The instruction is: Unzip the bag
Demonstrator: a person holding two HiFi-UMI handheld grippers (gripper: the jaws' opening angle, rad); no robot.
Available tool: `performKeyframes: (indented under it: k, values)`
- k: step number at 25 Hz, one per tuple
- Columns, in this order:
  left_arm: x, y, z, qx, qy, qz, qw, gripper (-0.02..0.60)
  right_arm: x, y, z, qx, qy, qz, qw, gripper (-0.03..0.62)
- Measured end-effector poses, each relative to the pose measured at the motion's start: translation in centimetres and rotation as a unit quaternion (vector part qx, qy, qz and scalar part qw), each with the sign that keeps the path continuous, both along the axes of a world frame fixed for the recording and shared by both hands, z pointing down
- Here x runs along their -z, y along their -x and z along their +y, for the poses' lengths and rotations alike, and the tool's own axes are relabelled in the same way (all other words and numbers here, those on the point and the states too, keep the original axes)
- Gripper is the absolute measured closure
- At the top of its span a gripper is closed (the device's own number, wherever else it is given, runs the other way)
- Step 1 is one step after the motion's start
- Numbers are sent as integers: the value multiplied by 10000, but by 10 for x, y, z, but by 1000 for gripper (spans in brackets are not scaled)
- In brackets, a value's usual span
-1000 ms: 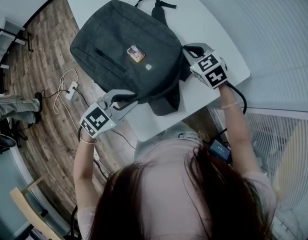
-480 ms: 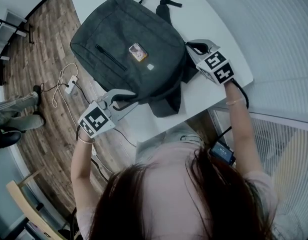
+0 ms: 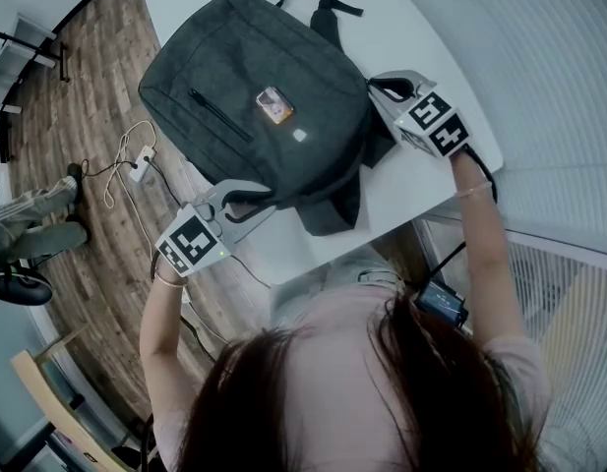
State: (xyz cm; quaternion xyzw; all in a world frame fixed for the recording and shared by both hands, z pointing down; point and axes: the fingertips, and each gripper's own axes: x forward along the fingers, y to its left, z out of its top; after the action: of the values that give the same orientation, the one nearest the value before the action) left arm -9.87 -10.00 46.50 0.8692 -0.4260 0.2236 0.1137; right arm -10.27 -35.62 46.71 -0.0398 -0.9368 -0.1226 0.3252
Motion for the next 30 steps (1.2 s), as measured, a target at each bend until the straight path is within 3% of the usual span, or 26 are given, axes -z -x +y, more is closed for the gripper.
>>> performKeyframes:
  k: [19, 30]
  values:
    - [-7, -1, -4, -83, 214, 114, 9997, 517, -8, 27, -17, 859, 41, 0, 9963, 582]
    - [-5, -4, -5, -109, 274, 160, 9994, 517, -7, 44, -25, 1121, -9, -48, 9937, 582]
